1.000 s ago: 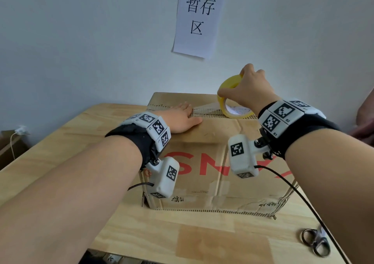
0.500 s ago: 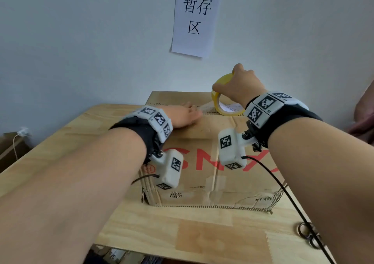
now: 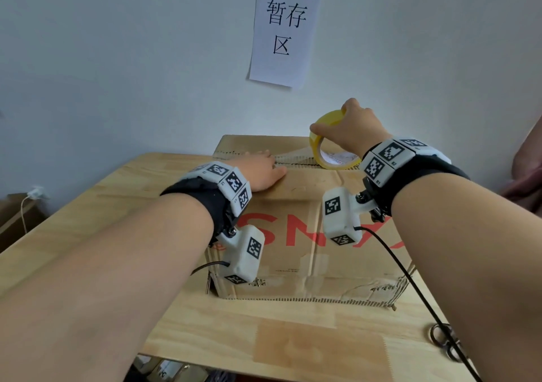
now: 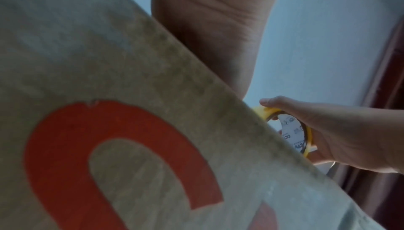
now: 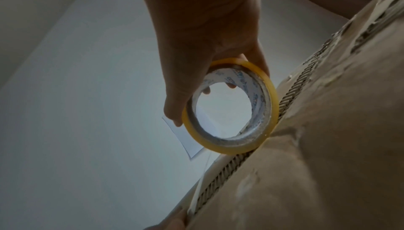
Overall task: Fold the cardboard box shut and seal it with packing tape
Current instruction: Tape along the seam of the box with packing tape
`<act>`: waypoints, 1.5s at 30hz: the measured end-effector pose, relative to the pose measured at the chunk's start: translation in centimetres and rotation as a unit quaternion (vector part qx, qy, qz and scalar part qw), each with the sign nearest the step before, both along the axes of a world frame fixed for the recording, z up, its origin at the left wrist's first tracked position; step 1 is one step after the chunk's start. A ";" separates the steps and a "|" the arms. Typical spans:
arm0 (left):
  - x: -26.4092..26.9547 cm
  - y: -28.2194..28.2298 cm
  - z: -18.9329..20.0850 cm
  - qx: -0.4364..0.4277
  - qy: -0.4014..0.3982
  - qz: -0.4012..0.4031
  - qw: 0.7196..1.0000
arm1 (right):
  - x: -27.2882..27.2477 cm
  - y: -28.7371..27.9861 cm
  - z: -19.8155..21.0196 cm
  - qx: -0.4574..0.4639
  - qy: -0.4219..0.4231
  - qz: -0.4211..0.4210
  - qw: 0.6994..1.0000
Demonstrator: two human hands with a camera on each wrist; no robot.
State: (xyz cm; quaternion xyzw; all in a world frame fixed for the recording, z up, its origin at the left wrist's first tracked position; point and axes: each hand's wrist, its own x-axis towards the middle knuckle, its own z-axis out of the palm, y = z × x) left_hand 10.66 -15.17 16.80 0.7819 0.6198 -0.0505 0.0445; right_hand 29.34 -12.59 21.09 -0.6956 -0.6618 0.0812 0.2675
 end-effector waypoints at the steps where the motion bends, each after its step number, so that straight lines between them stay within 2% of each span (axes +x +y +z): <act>1: 0.4 0.1 0.1 -0.002 0.002 -0.005 1.000 | 0.0 0.0 0.0 0.006 -0.008 0.003 1.000; 5: 2.0 0.3 0.2 -0.022 -0.018 -0.025 0.999 | -0.4 -0.3 0.0 0.001 -0.035 0.012 0.999; 11: 0.3 1.2 0.1 0.039 -0.099 -0.044 0.993 | 0.4 0.1 0.9 0.012 0.087 0.035 0.996; 16: 0.8 1.5 -1.1 0.026 -0.018 -0.035 0.999 | 1.1 0.3 -0.6 -0.018 0.227 -0.015 0.974; 20: 1.1 1.3 -0.8 -0.019 -0.012 -0.034 0.999 | 0.2 0.5 -1.0 0.004 0.261 -0.010 0.965; 28: 1.2 0.8 -0.5 -0.030 -0.032 -0.034 0.998 | -0.5 0.6 0.0 0.050 0.204 -0.016 0.978; 36: 1.4 0.7 -0.4 -0.025 -0.023 -0.038 0.999 | 2.7 0.3 -0.2 0.042 0.093 -0.037 0.994; 42: 3.2 1.0 -0.6 -0.031 0.016 -0.001 0.999 | 2.8 0.2 -0.9 0.046 0.101 -0.010 0.994; 45: 5.1 0.6 -0.4 -0.039 0.003 -0.023 0.999 | 2.7 0.2 -1.1 0.049 0.080 -0.008 0.996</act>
